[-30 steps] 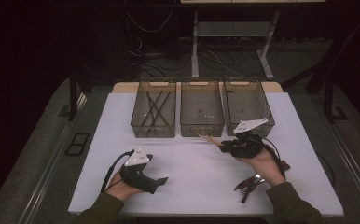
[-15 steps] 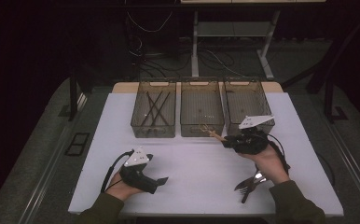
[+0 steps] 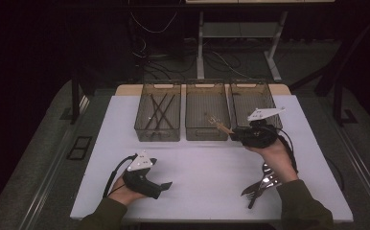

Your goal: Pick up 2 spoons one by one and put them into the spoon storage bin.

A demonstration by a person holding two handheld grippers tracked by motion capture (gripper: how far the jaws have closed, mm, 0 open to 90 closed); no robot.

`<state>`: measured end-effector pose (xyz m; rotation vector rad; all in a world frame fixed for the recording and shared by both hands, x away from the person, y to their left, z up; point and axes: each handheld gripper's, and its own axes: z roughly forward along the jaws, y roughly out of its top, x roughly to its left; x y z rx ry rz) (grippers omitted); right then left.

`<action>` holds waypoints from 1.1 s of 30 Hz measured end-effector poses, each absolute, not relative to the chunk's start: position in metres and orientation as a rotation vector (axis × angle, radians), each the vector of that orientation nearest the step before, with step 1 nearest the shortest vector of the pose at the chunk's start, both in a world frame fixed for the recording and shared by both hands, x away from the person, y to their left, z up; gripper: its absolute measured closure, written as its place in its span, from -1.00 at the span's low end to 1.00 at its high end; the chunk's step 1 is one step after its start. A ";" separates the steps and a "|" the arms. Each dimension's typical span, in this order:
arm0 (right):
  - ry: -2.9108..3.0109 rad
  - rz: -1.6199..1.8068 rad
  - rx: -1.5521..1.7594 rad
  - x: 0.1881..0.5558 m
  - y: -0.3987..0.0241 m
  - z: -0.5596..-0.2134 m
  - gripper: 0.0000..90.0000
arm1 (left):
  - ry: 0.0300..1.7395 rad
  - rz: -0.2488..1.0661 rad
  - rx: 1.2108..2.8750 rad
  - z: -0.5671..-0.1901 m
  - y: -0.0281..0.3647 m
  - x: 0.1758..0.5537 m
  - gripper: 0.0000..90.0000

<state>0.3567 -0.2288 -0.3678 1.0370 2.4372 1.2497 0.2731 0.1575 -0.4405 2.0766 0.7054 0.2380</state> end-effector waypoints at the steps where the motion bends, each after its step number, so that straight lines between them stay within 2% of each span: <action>1: 2.427 1.252 1.041 0.359 -0.229 -0.367 0.65 | 0.704 0.239 2.076 -0.440 0.158 0.273 -1.00; 23: 2.372 1.213 1.140 0.410 -0.206 -0.348 0.65 | 0.674 0.247 2.101 -0.443 0.158 0.276 -1.00; 33: 2.385 1.175 1.159 0.435 -0.191 -0.354 0.64 | 0.689 0.235 2.074 -0.442 0.162 0.280 -1.00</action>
